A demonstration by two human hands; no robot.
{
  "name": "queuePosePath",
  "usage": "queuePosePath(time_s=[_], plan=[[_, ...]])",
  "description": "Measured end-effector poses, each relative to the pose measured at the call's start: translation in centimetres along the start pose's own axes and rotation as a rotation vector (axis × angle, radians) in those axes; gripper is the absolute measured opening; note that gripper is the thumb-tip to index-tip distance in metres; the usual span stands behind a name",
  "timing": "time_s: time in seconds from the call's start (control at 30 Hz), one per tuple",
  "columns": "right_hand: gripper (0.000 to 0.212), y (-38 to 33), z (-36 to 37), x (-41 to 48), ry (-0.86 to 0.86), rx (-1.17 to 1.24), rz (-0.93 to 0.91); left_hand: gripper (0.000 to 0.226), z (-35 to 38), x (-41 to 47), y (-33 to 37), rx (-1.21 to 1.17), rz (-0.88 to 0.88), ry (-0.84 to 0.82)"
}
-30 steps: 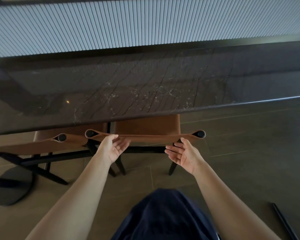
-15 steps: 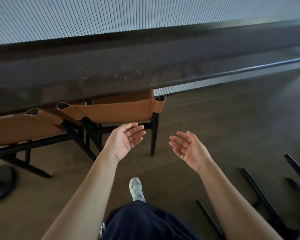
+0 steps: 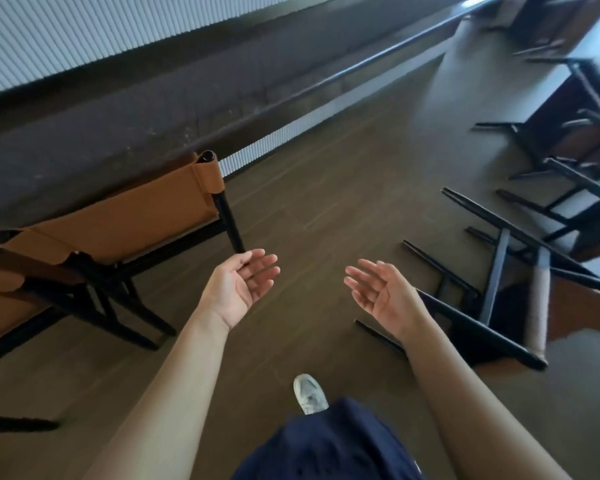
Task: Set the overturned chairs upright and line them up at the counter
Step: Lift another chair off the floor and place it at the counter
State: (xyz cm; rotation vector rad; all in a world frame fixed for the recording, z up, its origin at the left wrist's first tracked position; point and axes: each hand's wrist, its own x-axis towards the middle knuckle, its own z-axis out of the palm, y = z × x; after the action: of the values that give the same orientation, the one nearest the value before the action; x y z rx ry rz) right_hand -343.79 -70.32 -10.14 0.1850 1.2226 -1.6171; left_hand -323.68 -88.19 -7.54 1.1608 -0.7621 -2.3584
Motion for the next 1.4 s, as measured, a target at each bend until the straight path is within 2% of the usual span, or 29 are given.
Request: queuePosePath(time_s=[0.17, 0.4, 0.73, 1.2, 1.4], plan=[[0.031, 3.7, -3.8, -6.7, 0.15, 0.157, -0.09, 0.022, 1.3, -1.8, -2.2, 0.156, -0.065, -0.132], [0.031, 7.7, -9.8, -15.3, 0.304, 0.306, -0.175, 0.024, 4.4, -5.1, -6.4, 0.257, -0.151, -0.298], [0.03, 8.4, -21.4, -25.6, 0.453, 0.53, -0.346, 0.023, 15.2, -9.0, -17.6, 0.453, -0.285, -0.491], [0.027, 2.9, -41.6, -36.7, 0.512, 0.559, -0.381, 0.022, 30.3, -15.8, -37.1, 0.469, -0.33, -0.538], [0.027, -0.4, -48.1, -38.6, 0.524, 0.599, -0.414, 0.022, 36.1, -16.2, -42.0, 0.51, -0.32, -0.527]])
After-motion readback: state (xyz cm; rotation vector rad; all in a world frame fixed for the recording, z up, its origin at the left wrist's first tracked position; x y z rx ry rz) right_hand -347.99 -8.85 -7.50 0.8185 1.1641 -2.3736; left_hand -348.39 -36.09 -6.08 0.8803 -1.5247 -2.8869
